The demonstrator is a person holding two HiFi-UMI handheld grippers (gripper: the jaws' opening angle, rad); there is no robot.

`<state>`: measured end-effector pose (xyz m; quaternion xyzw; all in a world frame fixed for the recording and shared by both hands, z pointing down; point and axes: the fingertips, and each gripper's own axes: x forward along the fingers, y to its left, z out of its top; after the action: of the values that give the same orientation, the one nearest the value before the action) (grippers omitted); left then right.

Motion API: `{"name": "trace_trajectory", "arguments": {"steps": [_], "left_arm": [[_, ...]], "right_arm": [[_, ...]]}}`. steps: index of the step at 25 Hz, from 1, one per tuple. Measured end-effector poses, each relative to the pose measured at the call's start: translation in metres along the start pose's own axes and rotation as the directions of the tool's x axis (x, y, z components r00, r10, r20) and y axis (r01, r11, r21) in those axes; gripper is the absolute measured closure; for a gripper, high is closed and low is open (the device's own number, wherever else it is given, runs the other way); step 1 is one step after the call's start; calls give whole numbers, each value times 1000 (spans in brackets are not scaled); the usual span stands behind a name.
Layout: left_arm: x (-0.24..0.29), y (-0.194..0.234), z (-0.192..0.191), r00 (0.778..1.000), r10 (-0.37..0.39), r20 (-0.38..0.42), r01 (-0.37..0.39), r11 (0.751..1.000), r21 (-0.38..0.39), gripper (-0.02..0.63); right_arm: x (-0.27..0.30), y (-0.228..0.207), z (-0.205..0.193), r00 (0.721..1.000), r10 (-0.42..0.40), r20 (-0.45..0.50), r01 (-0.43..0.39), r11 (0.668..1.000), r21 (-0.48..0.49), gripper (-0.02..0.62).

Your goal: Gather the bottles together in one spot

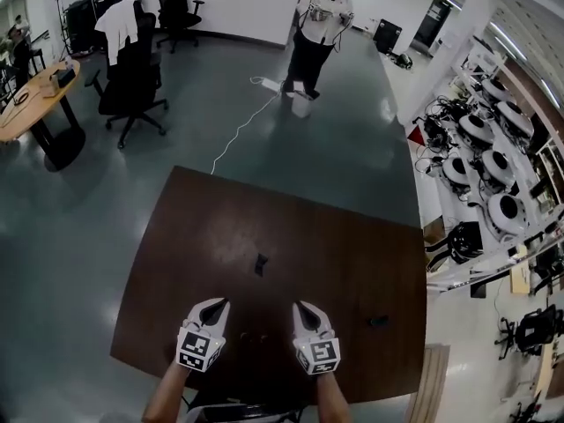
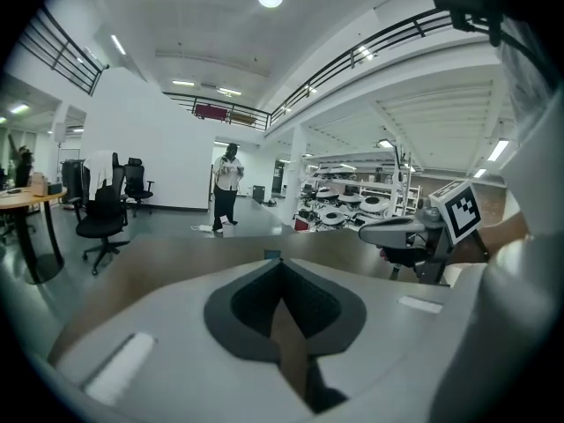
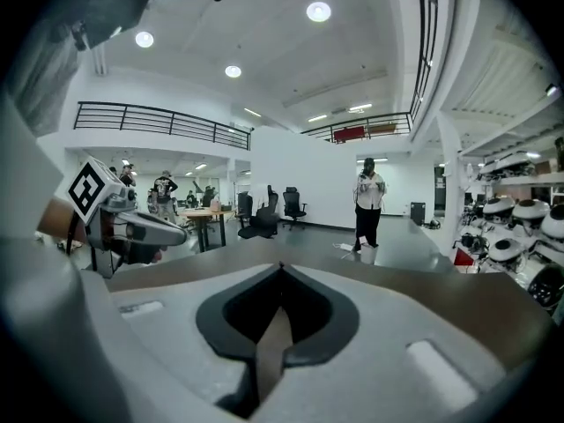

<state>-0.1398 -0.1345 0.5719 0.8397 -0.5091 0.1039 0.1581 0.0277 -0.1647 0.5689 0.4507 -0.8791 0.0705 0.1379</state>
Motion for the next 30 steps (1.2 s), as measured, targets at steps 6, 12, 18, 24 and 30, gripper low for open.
{"name": "trace_trajectory", "arguments": {"steps": [6, 12, 18, 24, 30], "left_arm": [[22, 21, -31, 998, 27, -64, -29, 999, -29, 607], [44, 37, -45, 996, 25, -91, -26, 999, -20, 607], [53, 41, -68, 991, 18, -132, -25, 998, -51, 607], [62, 42, -74, 990, 16, -141, -25, 998, -65, 607], [64, 40, -75, 990, 6, -144, -17, 997, -77, 607]], "right_arm": [[40, -6, -17, 998, 50, -31, -49, 999, 22, 594], [75, -6, -34, 993, 98, -67, -96, 995, 33, 594], [90, -3, -55, 988, 122, -97, -116, 991, 63, 594], [98, -4, -67, 985, 135, -107, -129, 990, 62, 594], [113, -3, -64, 983, 158, -91, -154, 987, 46, 517]]}}
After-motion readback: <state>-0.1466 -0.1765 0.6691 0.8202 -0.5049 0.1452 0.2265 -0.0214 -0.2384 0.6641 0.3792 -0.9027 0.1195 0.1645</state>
